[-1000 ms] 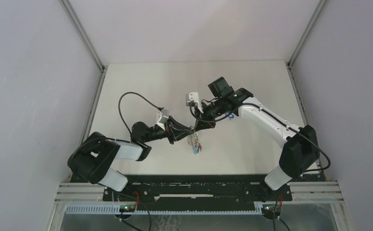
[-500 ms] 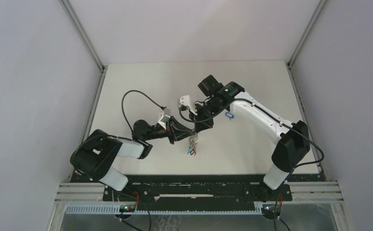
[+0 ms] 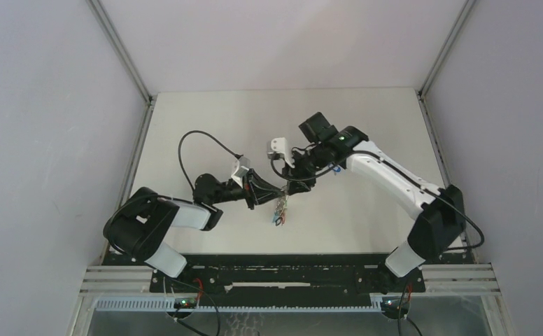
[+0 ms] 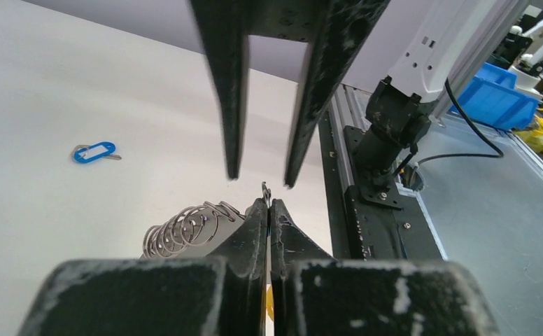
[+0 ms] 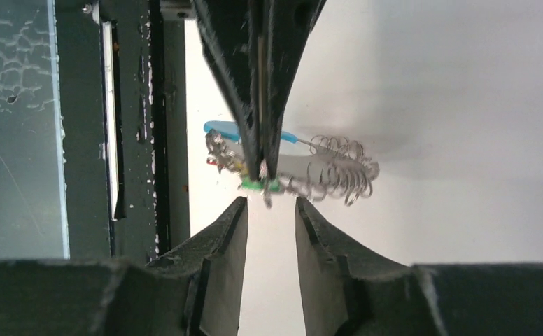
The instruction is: Put the keys on the keyring
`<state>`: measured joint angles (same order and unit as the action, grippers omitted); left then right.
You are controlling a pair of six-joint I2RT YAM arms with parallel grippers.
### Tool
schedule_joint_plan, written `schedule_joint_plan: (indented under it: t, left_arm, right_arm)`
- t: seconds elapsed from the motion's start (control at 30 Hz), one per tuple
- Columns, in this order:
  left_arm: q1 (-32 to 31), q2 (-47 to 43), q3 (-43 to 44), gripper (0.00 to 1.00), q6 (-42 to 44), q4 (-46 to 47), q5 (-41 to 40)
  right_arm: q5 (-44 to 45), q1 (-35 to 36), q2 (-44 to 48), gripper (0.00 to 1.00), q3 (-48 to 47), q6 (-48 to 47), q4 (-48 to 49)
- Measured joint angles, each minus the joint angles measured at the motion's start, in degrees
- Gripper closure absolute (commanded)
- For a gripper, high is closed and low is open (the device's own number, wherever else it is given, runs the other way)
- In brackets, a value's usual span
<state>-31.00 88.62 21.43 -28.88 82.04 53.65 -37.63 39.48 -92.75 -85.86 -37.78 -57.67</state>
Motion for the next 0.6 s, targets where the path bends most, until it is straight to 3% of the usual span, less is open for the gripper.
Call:
schedule_joint_plan:
  t: [0.27,0.43,0.6]
  left_arm:
    - [0.0,-0.7,0.0,1.0,0.1,-0.3,-2.5]
    - [0.0,-1.3,0.0,1.0,0.1,-0.3,-2.9]
    - [0.0,-1.7,0.0,1.0,0.1,-0.4,-2.9]
  right_arm:
    - [-11.3,-9.4,12.5,0.59,14.7,8.2,15.9]
    - [-18.0,-11.2,11.9,0.58,21.5,13.1,26.0]
    - [-22.5,-11.3,9.3,0.6,22.5,14.8,31.0]
